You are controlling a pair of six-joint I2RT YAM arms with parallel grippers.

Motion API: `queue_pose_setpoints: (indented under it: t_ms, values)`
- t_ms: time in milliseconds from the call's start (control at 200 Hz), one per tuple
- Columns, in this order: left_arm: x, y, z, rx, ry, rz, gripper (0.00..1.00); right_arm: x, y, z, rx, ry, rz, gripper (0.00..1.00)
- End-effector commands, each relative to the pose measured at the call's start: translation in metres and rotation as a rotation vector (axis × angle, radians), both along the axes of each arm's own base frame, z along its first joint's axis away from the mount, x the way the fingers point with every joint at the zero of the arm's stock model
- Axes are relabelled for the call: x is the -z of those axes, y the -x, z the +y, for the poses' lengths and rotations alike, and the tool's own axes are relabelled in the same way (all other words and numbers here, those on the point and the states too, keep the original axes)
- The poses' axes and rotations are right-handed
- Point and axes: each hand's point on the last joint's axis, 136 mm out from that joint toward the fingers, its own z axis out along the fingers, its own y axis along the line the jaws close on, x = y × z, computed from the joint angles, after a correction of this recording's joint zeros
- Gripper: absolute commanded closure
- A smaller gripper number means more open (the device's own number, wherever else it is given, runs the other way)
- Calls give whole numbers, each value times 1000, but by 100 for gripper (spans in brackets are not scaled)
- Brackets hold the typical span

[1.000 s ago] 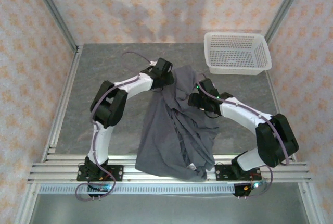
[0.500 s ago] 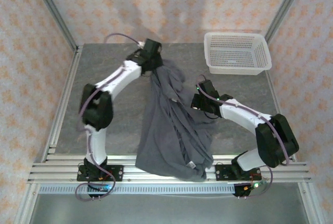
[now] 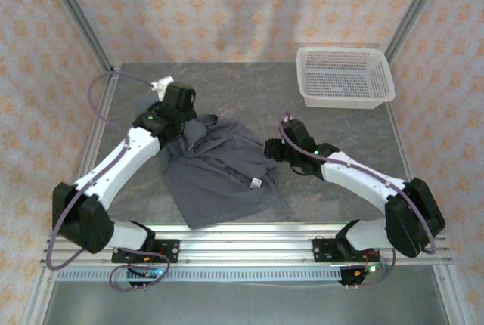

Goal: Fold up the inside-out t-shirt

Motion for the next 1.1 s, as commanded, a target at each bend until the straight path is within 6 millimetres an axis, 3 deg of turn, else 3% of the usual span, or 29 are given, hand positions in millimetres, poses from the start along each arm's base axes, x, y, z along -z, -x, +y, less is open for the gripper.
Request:
queue_pose_setpoints:
  t_ms: [0, 100, 195, 420, 540, 711, 741, 826, 896, 996, 1096]
  values:
    - [16, 24, 42, -152, -131, 55, 100, 22, 3, -3, -6, 109, 31, 51]
    - [35, 39, 61, -240, -147, 79, 100, 19, -9, 13, -45, 173, 4, 51]
    - [47, 46, 62, -253, -96, 59, 98, 18, -24, 40, -120, 234, -16, 49]
    - [46, 52, 60, -243, -60, 40, 99, 16, -88, 91, -182, 333, -92, 31]
    - [42, 53, 63, -239, -73, 36, 99, 31, -112, 128, -317, 369, -80, 32]
    - [41, 54, 62, -232, -74, 43, 99, 61, -143, 148, -406, 368, -7, 34]
    - [40, 54, 62, -229, -74, 43, 99, 65, -146, 150, -422, 355, 8, 39]
    - [40, 53, 62, -230, -75, 44, 99, 66, -153, 154, -430, 328, 26, 79]
    - [38, 53, 62, -230, -73, 44, 100, 52, -155, 155, -426, 312, 14, 100]
    - [21, 53, 62, -228, -72, 24, 100, 6, -152, 152, -413, 278, -50, 100]
    - [-26, 56, 69, -242, -77, -64, 100, -70, -146, 137, -365, 242, -190, 100]
